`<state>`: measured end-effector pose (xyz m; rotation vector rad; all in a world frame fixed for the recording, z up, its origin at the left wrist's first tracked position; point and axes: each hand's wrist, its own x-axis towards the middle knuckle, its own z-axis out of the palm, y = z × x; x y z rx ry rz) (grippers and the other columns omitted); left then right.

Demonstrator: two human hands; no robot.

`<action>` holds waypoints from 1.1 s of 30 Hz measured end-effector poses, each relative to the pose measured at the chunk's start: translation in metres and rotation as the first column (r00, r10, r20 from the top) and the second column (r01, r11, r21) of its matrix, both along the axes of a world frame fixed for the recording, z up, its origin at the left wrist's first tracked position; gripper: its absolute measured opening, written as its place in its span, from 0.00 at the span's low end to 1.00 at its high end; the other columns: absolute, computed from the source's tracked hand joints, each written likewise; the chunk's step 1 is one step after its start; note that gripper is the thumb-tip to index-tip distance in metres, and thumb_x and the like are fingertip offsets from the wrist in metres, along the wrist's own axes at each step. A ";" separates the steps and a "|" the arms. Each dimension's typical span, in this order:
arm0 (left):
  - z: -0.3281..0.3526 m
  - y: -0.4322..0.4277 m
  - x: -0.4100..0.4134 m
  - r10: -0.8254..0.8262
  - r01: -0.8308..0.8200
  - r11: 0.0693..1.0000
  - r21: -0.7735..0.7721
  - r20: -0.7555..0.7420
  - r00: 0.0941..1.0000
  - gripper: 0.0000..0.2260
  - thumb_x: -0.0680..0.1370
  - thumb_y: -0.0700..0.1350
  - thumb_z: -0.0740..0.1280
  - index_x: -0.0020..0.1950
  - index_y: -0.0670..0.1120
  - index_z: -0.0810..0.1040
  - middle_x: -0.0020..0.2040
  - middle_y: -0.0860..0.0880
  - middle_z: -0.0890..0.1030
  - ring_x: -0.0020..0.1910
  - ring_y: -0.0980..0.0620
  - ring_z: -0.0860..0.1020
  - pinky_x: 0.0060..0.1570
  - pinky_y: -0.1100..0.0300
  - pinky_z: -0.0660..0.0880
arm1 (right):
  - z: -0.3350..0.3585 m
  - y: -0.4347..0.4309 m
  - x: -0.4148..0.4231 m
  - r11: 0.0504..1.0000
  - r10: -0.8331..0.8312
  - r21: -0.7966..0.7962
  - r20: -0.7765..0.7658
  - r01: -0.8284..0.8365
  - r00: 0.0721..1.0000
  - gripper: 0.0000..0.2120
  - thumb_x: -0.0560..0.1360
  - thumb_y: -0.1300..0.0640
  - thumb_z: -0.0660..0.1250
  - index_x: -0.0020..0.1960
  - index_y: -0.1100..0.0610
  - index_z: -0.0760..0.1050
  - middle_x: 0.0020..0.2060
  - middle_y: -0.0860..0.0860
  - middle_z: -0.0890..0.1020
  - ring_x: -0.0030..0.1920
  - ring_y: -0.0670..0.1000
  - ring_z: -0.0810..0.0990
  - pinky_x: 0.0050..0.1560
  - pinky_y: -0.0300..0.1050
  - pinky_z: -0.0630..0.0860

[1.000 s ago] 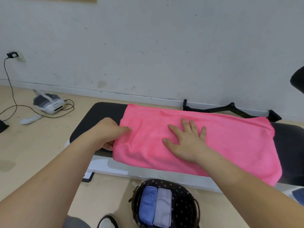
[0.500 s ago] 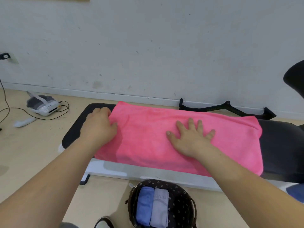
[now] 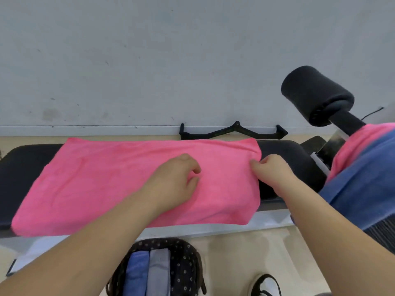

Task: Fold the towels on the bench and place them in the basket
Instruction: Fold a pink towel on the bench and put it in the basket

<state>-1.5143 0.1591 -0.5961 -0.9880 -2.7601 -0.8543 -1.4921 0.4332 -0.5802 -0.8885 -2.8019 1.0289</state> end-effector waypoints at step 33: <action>0.011 0.116 -0.029 0.236 -0.200 0.928 0.313 -0.083 0.968 0.04 0.81 0.44 0.66 0.55 0.46 0.75 0.50 0.49 0.79 0.48 0.48 0.77 0.48 0.52 0.74 | 0.022 0.010 0.007 0.720 0.069 -0.619 -0.385 -0.313 0.920 0.28 0.74 0.77 0.59 0.66 0.54 0.74 0.55 0.47 0.87 0.57 0.50 0.86 0.56 0.52 0.83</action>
